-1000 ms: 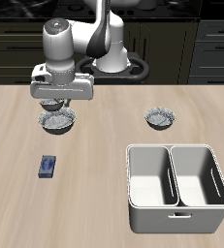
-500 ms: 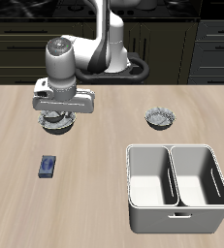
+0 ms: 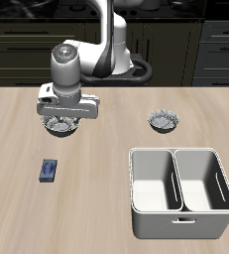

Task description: Stack the smallest bowl on the largest bowl

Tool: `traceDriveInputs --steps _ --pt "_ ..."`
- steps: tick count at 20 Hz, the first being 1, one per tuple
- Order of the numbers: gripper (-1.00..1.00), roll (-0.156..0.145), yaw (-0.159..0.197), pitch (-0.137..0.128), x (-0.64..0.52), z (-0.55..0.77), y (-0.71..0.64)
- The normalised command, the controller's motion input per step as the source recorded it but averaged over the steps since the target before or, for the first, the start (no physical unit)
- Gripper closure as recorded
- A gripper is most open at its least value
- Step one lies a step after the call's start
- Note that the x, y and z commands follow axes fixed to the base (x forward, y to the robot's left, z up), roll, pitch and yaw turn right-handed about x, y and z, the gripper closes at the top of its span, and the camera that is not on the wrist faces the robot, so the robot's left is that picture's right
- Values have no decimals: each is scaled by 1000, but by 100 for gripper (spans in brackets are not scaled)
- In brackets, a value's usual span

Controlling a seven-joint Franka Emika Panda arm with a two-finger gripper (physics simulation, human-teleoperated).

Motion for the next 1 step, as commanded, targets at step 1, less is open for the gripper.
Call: traceDriveInputs --steps 1 --pt "-100 -5 -28 41 16 -29 49"
